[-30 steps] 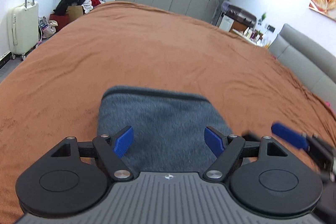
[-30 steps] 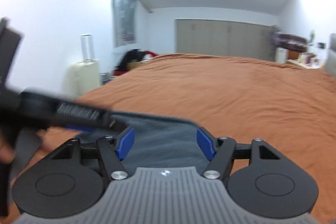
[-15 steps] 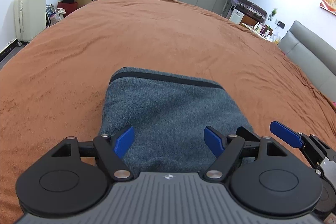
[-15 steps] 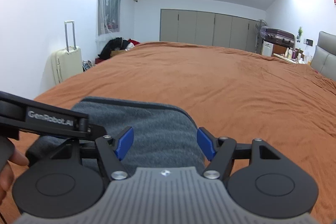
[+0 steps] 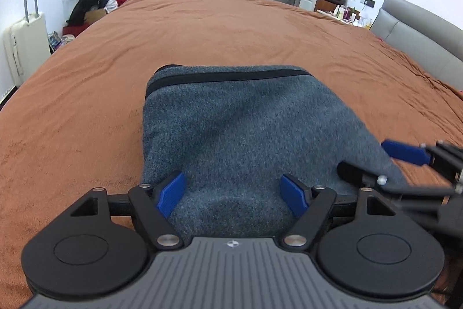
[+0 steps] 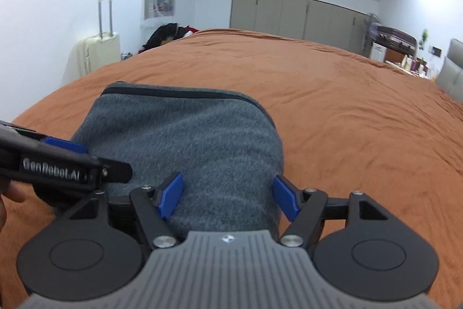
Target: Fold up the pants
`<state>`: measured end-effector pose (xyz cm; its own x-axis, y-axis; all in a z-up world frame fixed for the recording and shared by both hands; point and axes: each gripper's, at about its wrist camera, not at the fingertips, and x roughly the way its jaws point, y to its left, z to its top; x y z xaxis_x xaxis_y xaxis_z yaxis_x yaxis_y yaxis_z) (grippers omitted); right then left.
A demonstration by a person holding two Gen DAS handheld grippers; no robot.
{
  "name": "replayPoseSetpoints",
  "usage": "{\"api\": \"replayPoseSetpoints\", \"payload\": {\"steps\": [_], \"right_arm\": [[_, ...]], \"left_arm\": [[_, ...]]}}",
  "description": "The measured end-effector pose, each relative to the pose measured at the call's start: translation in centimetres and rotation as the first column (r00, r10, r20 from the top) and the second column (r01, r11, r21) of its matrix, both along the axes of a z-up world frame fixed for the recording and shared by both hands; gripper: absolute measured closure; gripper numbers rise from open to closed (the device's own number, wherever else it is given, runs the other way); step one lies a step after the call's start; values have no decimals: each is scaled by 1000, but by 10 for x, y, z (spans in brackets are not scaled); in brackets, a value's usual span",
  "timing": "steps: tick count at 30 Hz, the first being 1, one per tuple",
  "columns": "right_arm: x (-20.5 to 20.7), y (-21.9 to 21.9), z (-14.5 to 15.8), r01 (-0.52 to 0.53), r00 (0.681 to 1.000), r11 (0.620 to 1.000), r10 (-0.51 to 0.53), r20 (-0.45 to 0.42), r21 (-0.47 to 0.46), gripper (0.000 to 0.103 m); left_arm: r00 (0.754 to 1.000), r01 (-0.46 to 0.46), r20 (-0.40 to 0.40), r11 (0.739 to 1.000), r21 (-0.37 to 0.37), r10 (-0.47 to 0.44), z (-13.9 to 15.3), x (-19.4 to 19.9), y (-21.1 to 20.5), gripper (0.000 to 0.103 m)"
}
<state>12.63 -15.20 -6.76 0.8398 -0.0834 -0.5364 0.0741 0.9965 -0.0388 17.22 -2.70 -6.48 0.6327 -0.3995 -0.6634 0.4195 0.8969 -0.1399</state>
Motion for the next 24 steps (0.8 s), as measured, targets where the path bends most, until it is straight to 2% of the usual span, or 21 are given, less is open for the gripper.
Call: {"api": "replayPoseSetpoints", "payload": {"steps": [2,4,7,9,11,13,14,15,16,18,20,22,23,24], "right_arm": [[5,-5,12,16,1000,999,-17,19,42,38],[9,-10,30,22,994,997,-30,103,75,38],[27,-15,62,-116,981,979,85,176,170,32],[51,-13,75,-224,967,946,187,171,232,28],[76,-4,81,-274,958,935,244,151,224,28],[99,6,82,-337,941,900,324,92,278,36],[110,10,81,-365,928,868,366,63,336,43],[119,14,78,-388,913,841,406,34,379,54],[127,21,75,-391,905,830,425,4,398,57],[140,35,66,-402,890,829,454,-48,389,58],[149,46,62,-403,888,847,454,-78,346,57],[150,56,66,-422,900,887,435,-32,189,36],[150,61,68,-427,903,900,429,-6,85,19],[153,63,69,-434,901,901,434,1,19,13]], "left_arm": [[1000,-10,12,1000,-28,10,5,-3,5,15],[999,-21,33,998,-59,23,15,-10,11,15],[998,-27,53,996,-89,32,24,-20,17,14],[998,-31,49,994,-100,36,22,-22,20,14],[998,-42,35,994,-103,46,18,-20,22,14],[998,-53,30,992,-113,57,14,-19,24,14],[998,-56,29,991,-120,60,12,-19,26,14],[997,-59,31,990,-126,63,12,-20,27,14],[997,-60,34,989,-132,65,12,-20,28,14],[997,-63,36,989,-136,69,11,-21,29,14],[997,-66,34,988,-139,71,10,-21,30,14],[997,-70,31,987,-147,76,9,-21,32,14],[997,-71,28,986,-149,76,9,-20,33,14],[997,-73,26,986,-150,78,8,-19,33,14]]}}
